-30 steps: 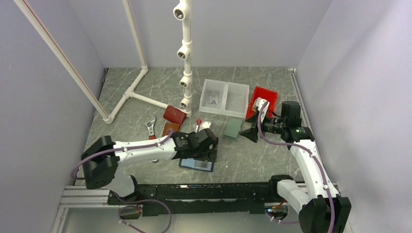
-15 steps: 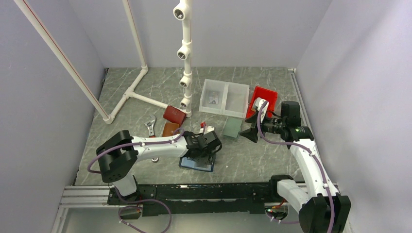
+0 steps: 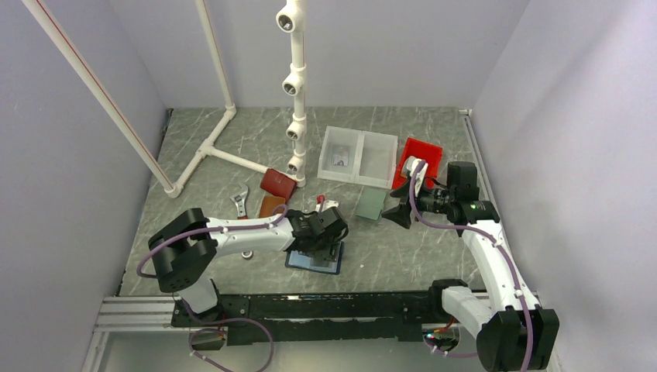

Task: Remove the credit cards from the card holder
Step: Remove the credit card from the card holder.

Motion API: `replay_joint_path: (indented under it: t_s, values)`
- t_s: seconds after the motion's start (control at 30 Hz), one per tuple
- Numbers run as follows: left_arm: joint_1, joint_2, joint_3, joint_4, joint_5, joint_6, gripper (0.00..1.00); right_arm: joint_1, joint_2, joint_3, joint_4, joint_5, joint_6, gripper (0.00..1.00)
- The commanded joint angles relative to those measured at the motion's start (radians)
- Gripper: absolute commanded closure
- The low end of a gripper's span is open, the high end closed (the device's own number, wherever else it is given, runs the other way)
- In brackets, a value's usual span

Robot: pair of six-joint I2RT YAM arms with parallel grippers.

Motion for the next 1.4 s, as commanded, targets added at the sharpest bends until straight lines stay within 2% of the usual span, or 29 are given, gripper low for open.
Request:
replay_joint_path:
  t_s: [0.0,0.63,0.8,0.87,0.97,1.13,1.2,1.37]
  values:
    - [0.021,-0.039,-0.041,0.059,0.042,0.006,0.37,-0.003,-0.003,0.028,-0.001,-0.037,-0.023,0.28]
    - [0.118,-0.207,-0.287,0.356,0.27,-0.013,0.48,0.004,0.034,0.037,-0.036,-0.081,-0.036,0.28]
    - [0.137,-0.222,-0.337,0.429,0.319,-0.021,0.51,0.099,0.057,0.016,-0.014,-0.087,-0.038,0.3]
    - [0.141,-0.222,-0.348,0.45,0.333,-0.024,0.51,0.155,0.074,0.0,0.034,-0.071,0.012,0.32]
    - [0.145,-0.217,-0.36,0.473,0.346,-0.03,0.51,0.245,0.115,-0.016,0.115,-0.042,0.095,0.42]
    - [0.148,-0.204,-0.374,0.51,0.36,-0.042,0.52,0.389,0.228,0.003,0.181,0.041,0.164,0.75]
    - [0.15,-0.202,-0.379,0.523,0.366,-0.046,0.52,0.443,0.283,0.014,0.188,0.085,0.165,0.83]
    - [0.156,-0.2,-0.392,0.571,0.381,-0.054,0.52,0.567,0.375,0.039,0.189,0.23,0.142,0.92]
